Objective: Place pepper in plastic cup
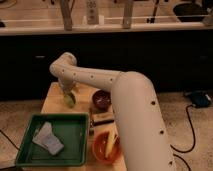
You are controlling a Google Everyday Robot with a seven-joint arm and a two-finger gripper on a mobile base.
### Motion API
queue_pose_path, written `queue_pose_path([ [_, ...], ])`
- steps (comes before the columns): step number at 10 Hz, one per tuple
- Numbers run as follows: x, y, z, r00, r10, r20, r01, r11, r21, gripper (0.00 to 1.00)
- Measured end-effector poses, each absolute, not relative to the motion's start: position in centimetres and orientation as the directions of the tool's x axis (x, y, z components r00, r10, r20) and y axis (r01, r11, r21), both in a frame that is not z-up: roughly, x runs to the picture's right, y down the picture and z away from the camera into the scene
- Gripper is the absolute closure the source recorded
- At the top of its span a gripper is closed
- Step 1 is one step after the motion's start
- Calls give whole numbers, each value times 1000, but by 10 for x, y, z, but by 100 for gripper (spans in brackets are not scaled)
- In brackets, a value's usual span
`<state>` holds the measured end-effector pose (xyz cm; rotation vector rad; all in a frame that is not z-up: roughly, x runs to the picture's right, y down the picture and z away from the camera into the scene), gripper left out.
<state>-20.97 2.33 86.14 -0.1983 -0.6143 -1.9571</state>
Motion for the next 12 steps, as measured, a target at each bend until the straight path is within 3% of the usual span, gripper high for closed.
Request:
queue_pose_path([
  [12,-217,21,862,-467,-785,407,876,-348,333,20],
])
